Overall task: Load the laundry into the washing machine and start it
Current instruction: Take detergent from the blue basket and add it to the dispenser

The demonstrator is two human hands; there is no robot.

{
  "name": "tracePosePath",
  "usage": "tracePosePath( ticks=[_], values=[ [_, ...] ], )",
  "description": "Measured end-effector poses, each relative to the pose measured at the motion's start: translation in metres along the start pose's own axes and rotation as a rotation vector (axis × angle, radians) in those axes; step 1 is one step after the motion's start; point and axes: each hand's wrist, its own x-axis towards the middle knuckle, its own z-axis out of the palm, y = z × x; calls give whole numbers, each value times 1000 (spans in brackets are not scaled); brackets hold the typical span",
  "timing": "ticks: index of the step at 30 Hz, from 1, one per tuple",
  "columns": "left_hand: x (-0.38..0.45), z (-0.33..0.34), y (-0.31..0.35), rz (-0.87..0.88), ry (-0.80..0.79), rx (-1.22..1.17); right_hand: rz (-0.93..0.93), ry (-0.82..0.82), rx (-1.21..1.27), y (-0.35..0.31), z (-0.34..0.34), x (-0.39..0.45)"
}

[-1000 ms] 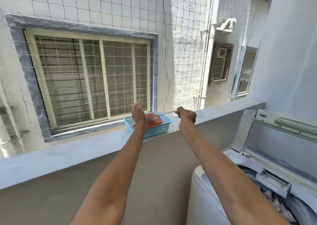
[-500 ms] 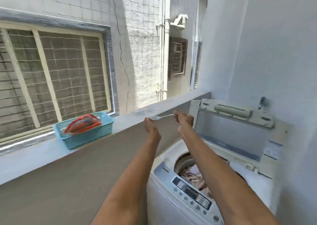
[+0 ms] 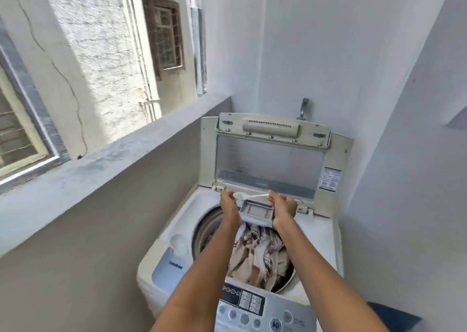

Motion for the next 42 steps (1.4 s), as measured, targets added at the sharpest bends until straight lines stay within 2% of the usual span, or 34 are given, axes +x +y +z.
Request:
tracePosePath(
  ticks=[6,8,11,15,19,24,28,33,37,42],
  values=[
    [63,21,-43,-123,-121,246,53,237,-49,30,-10,60],
    [80,21,-53,-113,-151,360,67,303,-77,41,-10,72],
    [99,9,-62,72,-251,697,90,382,-160,60,-6,85],
    [119,-17,-65,382,-516,1186,66,397,-253,75,9,92],
    [139,-35,-66,468,-624,1451,-29,391,-431,80,19,87],
    [144,-46,-64,515,-698,1541,-261,361,-626,85,26,81],
    [140,-45,-61,493,-688,1508,-382,388,-712,88,29,78],
    [128,-43,-47,444,-551,1399,-302,468,-563,79,21,71],
    [116,-44,-34,391,-433,1299,-108,475,-306,65,17,62],
    [77,-58,-6,427,-235,1100,-22,253,-145,51,24,38]
  ],
)
